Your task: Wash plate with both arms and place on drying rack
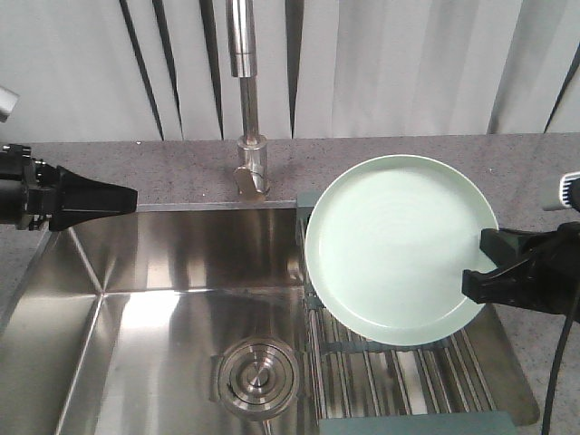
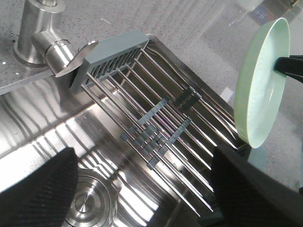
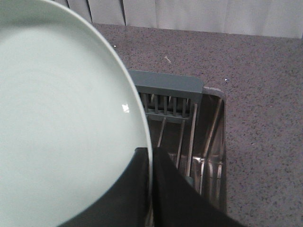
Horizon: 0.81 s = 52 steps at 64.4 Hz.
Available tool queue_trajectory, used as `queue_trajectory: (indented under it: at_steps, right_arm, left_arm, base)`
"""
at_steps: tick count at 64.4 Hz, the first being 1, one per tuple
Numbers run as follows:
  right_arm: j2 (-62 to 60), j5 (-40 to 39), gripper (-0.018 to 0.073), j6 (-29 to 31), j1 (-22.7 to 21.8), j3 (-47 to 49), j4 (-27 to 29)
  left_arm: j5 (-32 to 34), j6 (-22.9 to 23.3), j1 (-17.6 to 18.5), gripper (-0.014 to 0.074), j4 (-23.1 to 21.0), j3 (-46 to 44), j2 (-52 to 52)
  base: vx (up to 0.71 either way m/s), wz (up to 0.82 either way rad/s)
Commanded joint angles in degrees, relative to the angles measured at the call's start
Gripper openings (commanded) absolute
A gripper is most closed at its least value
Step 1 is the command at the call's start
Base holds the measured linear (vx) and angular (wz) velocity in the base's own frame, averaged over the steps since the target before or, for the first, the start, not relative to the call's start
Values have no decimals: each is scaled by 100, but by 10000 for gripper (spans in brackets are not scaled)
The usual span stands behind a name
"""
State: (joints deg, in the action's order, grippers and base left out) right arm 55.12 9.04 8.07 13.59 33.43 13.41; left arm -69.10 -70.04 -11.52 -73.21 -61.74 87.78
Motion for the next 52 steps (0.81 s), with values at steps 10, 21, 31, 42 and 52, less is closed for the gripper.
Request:
queue_trajectory:
  at_steps: [10,21,31,42,52]
  right_arm:
    - [572,1114,-5,-81,-21,1234,219]
    - [1489,2872,-5,-76,-16,2792,200]
    - [2337,4117,-5,-55,-16,4188,200]
    - [3070,5253,-5,5,-16,5390,453]
    - [3650,6093,-5,167,144,6130,659]
  left_arm:
    - [-256,-22,-7,556,-397,-114,-234]
    - [-256,-22,-7,556,-397,-114,-234]
    - [-256,-22,-7,556,-397,-114,-234]
    - [-256,-22,-7,556,-397,-114,-234]
    - [-256,-22,-7,556,-397,-114,-234]
  base:
    - [0,0]
    - [0,0]
    - [0,0]
    - [0,0]
    - [0,0]
